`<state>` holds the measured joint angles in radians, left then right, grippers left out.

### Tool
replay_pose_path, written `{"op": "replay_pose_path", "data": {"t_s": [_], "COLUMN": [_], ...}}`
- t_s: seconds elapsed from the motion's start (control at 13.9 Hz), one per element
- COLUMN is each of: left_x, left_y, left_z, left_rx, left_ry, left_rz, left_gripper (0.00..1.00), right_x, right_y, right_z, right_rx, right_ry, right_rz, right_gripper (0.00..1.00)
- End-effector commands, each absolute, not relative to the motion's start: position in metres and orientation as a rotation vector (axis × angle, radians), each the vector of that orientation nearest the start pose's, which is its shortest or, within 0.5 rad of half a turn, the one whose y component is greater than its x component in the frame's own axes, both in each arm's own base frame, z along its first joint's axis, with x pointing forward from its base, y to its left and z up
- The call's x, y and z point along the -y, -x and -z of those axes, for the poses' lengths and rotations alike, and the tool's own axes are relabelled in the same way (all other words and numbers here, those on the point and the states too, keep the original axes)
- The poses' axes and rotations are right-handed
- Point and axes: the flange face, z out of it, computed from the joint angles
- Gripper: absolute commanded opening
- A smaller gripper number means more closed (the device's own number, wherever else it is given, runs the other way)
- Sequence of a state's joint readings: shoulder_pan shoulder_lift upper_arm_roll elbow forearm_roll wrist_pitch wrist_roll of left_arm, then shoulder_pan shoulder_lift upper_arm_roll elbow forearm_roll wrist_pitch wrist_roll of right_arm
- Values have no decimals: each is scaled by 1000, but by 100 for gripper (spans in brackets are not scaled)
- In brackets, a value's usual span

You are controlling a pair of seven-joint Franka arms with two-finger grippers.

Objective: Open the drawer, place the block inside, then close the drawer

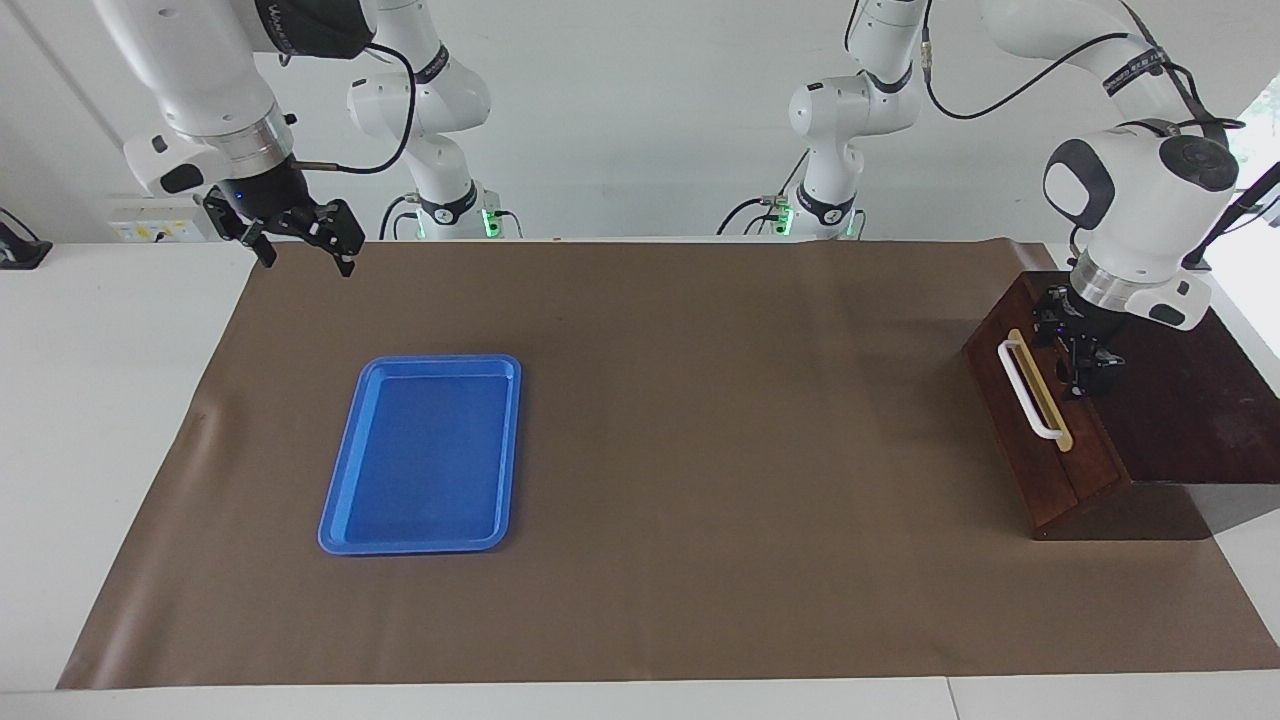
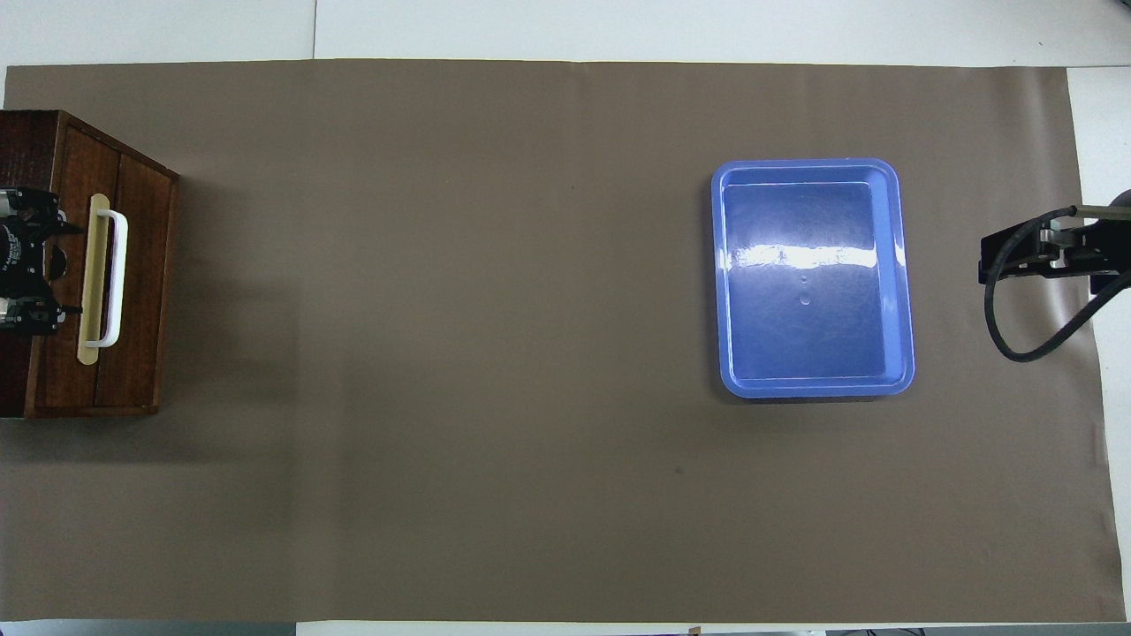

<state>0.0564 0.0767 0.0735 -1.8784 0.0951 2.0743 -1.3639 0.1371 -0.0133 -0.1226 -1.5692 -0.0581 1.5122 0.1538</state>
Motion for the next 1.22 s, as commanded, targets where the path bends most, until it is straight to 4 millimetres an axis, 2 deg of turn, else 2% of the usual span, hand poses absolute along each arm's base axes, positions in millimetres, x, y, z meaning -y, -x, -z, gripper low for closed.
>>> {"op": "replay_pose_path", "data": {"t_s": [0.0,0.14,0.29,0.43,0.58,0.72,0.79,0.93,1.08,1.15], "left_x": [-70,-55,-44,-41,-38,-24,-18,-9,-7,-7], "left_y": [-576,-571,-564,-548,-530,-519,-518,-520,-528,-537], "left_z": [-504,-521,-529,-551,-569,-574,-570,-569,-568,-565], "left_rx": [1832,1560,1286,1051,899,737,655,517,353,278], "left_ry": [2503,2652,2762,2852,2932,2972,2988,3067,3129,3135], "left_rz": [209,153,44,-22,-81,-136,-167,-209,-179,-190], "left_gripper": [100,100,100,100,100,100,100,100,100,100], "right_x": [3,3,3,3,4,6,6,6,5,5], "right_y": [-537,-537,-537,-537,-537,-537,-537,-537,-537,-537], "right_z": [-629,-629,-629,-629,-629,-629,-628,-628,-628,-628], "right_rx": [-212,-215,-212,-212,-212,-217,-215,-217,-215,-215], "right_ry": [3199,3199,3199,3197,3197,3197,3197,3197,3197,3197], "right_rz": [-66,-66,-66,-67,-67,-67,-70,-70,-69,-69], "right_gripper": [100,100,100,100,100,100,100,100,100,100]}}
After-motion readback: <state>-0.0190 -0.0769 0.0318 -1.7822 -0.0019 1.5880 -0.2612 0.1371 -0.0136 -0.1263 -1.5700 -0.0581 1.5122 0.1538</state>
